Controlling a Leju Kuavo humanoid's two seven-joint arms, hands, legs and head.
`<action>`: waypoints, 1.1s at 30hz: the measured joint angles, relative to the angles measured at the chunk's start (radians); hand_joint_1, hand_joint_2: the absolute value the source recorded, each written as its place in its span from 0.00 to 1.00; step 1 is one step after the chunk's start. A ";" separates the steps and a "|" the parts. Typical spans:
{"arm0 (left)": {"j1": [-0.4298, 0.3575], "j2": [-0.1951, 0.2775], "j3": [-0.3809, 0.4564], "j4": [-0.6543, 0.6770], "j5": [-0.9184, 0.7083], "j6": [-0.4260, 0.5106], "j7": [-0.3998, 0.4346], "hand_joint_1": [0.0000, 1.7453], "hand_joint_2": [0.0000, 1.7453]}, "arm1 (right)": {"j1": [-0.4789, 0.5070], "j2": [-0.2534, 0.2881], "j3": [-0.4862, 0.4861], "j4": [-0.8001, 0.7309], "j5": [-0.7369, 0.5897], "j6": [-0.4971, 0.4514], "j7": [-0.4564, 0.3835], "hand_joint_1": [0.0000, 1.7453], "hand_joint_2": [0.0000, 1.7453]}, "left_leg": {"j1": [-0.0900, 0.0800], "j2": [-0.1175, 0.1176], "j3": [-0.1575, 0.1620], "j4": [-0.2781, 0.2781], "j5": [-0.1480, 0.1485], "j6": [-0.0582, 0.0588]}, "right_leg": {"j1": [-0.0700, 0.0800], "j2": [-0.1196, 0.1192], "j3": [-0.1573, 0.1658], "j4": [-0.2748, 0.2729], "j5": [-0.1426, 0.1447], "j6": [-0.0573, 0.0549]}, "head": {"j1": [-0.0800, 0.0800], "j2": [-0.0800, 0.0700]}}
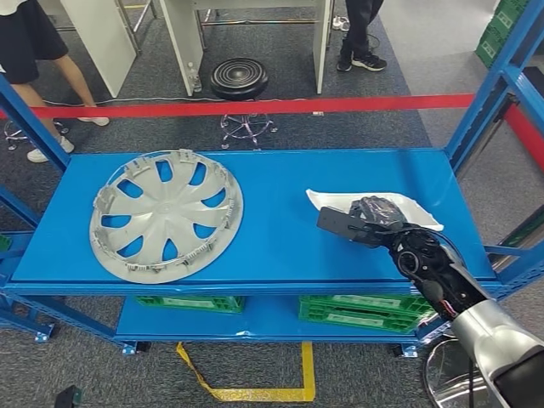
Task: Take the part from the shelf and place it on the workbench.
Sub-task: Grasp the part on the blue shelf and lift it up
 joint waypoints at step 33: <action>-0.006 -0.004 0.000 0.000 -0.002 0.038 -0.020 0.00 1.00 | 0.178 0.167 -0.079 -0.468 -1.103 0.081 -0.657 0.97 1.00 | 0.001 0.000 -0.003 -0.001 0.000 0.000 | 0.001 0.000 -0.003 0.000 0.000 0.000 | -0.002 0.000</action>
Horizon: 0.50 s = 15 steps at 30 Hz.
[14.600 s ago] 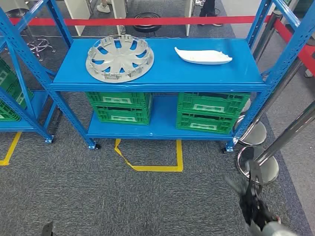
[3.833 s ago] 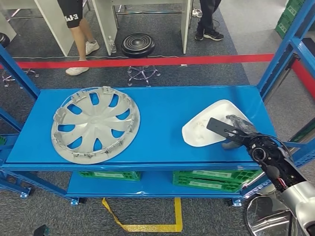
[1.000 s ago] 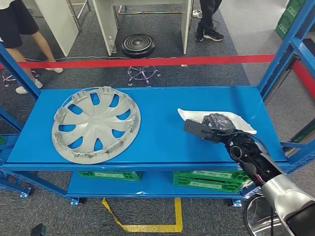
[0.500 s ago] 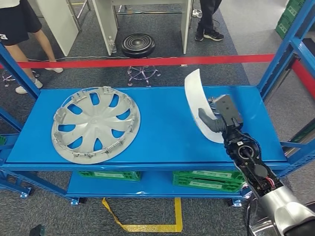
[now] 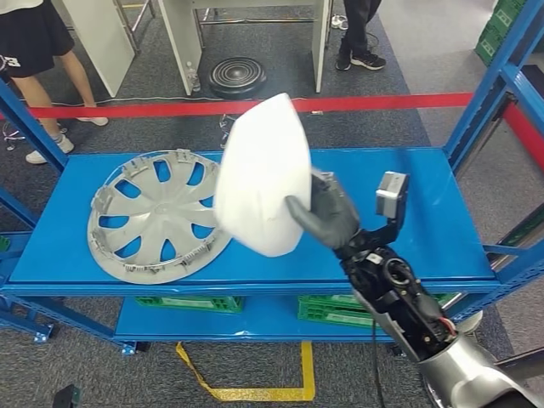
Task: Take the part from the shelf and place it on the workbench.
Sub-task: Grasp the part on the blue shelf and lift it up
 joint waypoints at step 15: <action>0.001 -0.005 0.000 0.000 0.010 0.015 -0.003 0.00 1.00 | -0.024 0.125 0.158 -0.017 -0.011 0.041 -0.025 0.97 1.00 | 0.016 -0.005 0.029 -0.059 0.032 0.024 | -0.013 -0.006 -0.092 0.191 -0.094 0.036 | 0.007 0.000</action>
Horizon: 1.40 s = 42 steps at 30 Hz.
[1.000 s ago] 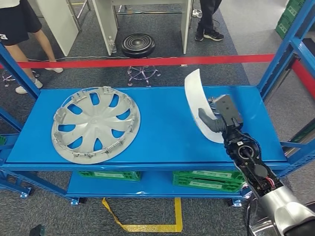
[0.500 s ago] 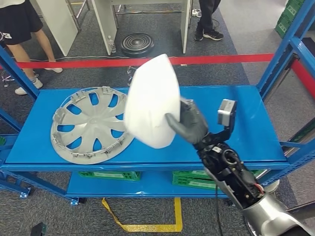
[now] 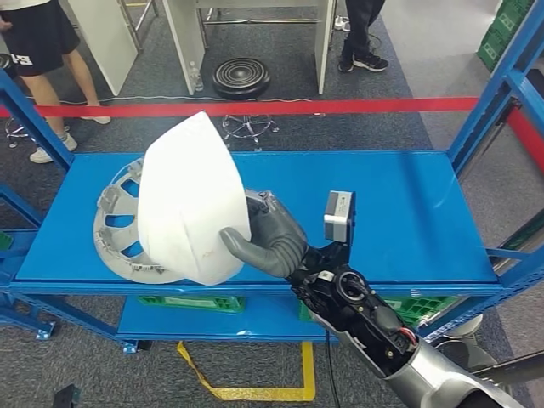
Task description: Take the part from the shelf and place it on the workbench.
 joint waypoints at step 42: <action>0.009 -0.005 0.000 0.004 0.019 0.013 -0.006 0.00 1.00 | -0.032 0.025 0.095 0.071 -0.039 0.021 -0.004 0.97 1.00 | -0.009 -0.091 -0.168 0.121 0.041 -0.042 | 0.004 0.034 0.150 -0.183 0.033 -0.034 | -0.013 0.000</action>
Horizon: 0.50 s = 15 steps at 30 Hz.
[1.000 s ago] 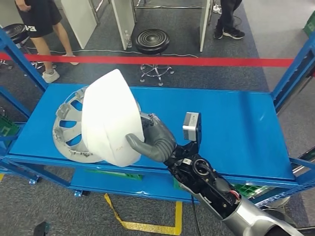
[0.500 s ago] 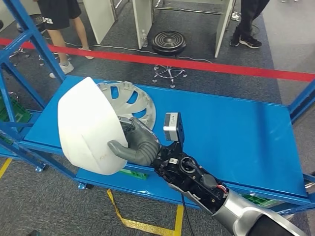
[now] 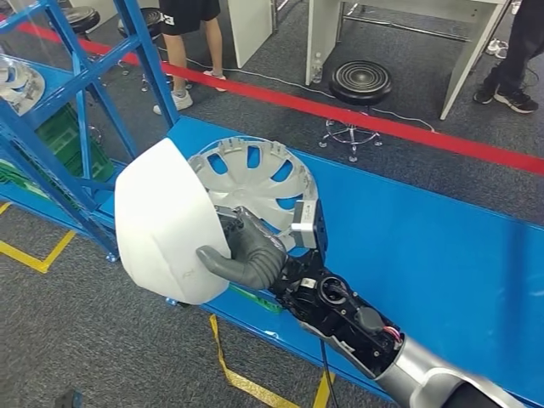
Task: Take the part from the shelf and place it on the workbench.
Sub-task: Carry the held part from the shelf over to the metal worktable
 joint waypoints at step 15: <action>-0.005 -0.001 0.000 0.001 0.009 0.006 0.004 0.00 1.00 | -0.005 0.017 0.003 0.014 -0.006 0.019 0.000 0.97 1.00 | -0.010 0.129 -0.001 -0.030 0.029 0.018 | 0.007 -0.135 0.028 -0.009 -0.036 0.020 | -0.043 0.000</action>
